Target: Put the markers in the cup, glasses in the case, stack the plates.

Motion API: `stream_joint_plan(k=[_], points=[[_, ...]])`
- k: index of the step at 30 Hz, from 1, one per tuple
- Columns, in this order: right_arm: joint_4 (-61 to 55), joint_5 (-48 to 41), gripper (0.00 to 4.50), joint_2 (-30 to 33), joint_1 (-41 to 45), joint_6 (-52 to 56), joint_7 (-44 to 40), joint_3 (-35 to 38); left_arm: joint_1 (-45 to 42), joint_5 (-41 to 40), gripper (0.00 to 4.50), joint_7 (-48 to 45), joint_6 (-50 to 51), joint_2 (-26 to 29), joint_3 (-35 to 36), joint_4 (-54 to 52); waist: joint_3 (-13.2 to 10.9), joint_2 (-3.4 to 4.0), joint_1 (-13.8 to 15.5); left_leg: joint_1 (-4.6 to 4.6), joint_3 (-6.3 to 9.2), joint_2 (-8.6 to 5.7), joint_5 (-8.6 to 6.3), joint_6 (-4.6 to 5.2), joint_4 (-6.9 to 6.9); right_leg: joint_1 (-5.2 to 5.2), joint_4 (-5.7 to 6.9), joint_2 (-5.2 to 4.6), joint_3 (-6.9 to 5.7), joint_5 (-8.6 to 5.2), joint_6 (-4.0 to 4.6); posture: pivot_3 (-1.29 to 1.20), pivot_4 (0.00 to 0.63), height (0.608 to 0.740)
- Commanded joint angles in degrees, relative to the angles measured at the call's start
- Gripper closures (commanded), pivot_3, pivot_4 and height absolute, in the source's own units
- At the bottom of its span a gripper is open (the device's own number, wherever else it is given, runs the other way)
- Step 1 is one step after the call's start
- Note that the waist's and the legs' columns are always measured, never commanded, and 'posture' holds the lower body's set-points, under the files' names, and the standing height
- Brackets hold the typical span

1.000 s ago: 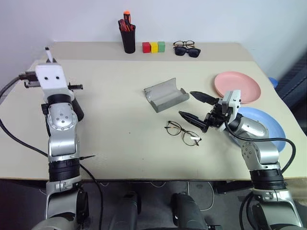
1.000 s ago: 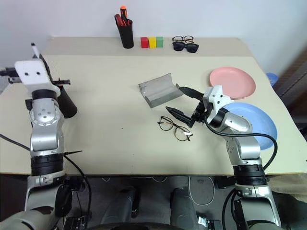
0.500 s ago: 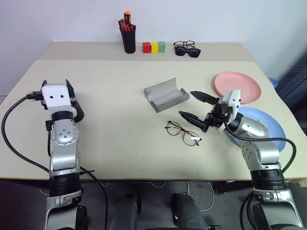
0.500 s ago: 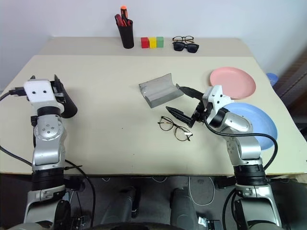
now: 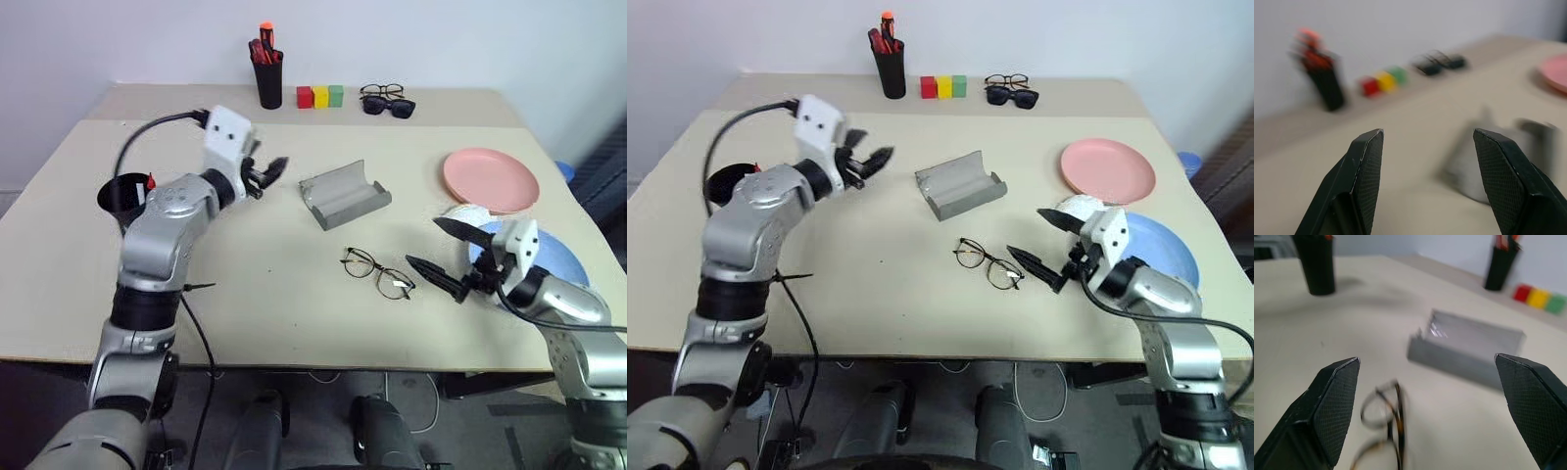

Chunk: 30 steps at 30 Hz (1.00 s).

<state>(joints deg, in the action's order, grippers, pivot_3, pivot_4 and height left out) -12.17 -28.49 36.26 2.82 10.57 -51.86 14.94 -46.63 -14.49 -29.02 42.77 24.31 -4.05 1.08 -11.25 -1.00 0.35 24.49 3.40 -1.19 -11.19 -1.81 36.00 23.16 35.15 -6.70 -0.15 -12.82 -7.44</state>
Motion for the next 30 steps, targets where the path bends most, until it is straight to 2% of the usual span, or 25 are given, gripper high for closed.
stream_joint_plan(k=[1, 6, 11, 19, 20, 21, 22, 26, 30], points=[[-5.07, -2.15, 0.0, 1.66, -3.5, -0.37, 0.36, 5.52, -7.86, 1.64, 1.56, -11.23, 0.49, 1.66, -7.02, 11.97, 0.0, 0.0, -0.09, -0.01, -0.01, 0.02, 0.0, 0.0, 0.0, 0.03, -0.02, 0.03, 0.0, -0.02, -0.03, 0.0, 0.15, 0.74], [-8.29, -2.59, 0.0, 1.65, -10.58, -0.86, 1.19, 10.95, -20.88, 8.0, 1.56, -20.12, -9.23, -3.93, -14.79, 35.5, -0.02, -0.03, 0.25, 0.04, -0.03, 0.02, -0.01, 0.01, 0.01, 0.04, -0.11, 0.02, 0.0, -0.09, -0.1, 0.0, 0.15, 0.74], [-11.13, -2.73, 0.0, 0.45, -15.08, -1.76, 2.84, 14.04, -30.47, 12.21, 1.56, -21.95, -14.79, -11.86, -15.52, 54.51, -0.04, -0.08, 0.47, 0.34, -0.01, -0.02, -0.04, 0.06, 0.07, 0.17, -0.25, -0.04, -0.02, -0.09, -0.11, 0.0, 0.15, 0.74], [-14.34, -3.14, 0.0, -0.53, -18.37, -2.32, 5.15, 15.35, -36.47, 15.88, 1.56, -19.77, -15.94, -21.69, -13.5, 68.2, -0.06, -0.1, 0.31, 0.49, -0.02, -0.02, -0.08, 0.12, 0.09, 0.28, -0.35, -0.04, -0.03, -0.13, -0.23, 0.0, 0.15, 0.74], [-14.64, -3.16, 0.0, -0.58, -18.52, -2.3, 5.39, 15.35, -36.61, 16.5, 1.95, -18.46, -15.95, -22.34, -13.47, 69.02, -0.06, -0.1, 0.34, 0.49, -0.02, -0.02, -0.08, 0.12, 0.1, 0.28, -0.35, -0.04, -0.03, -0.13, -0.23, 0.0, 0.15, 0.74], [-14.88, -3.18, 0.0, -0.61, -18.65, -2.28, 5.59, 15.35, -36.71, 16.99, 2.1, -17.7, -16.16, -22.83, -13.36, 69.6, -0.06, -0.1, 0.35, 0.49, -0.02, -0.02, -0.08, 0.12, 0.11, 0.28, -0.35, -0.04, -0.04, -0.13, -0.24, 0.0, 0.15, 0.74], [-15.1, -3.23, 0.0, -0.62, -18.79, -2.26, 5.74, 15.37, -36.82, 17.28, 2.44, -17.13, -16.26, -23.2, -13.14, 70.02, -0.06, -0.1, 0.35, 0.49, -0.02, -0.01, -0.08, 0.12, 0.11, 0.28, -0.35, -0.04, -0.04, -0.13, -0.24, 0.0, 0.15, 0.74], [-16.12, -3.43, 0.0, -0.6, -19.24, -1.91, 6.53, 15.39, -36.8, 18.47, 4.45, -15.93, -16.96, -23.85, -12.48, 70.91, -0.06, -0.1, 0.43, 0.51, -0.01, -0.02, -0.08, 0.12, 0.1, 0.28, -0.35, -0.04, -0.04, -0.13, -0.25, 0.0, 0.15, 0.74], [-16.67, -3.38, 0.0, -0.43, -19.16, -1.56, 7.41, 14.84, -36.6, 19.14, 4.45, -17.23, -17.28, -23.78, -11.62, 70.99, -0.06, -0.1, 0.44, 0.52, -0.01, -0.02, -0.08, 0.12, 0.11, 0.28, -0.35, -0.04, -0.04, -0.13, -0.25, 0.0, 0.15, 0.74]])
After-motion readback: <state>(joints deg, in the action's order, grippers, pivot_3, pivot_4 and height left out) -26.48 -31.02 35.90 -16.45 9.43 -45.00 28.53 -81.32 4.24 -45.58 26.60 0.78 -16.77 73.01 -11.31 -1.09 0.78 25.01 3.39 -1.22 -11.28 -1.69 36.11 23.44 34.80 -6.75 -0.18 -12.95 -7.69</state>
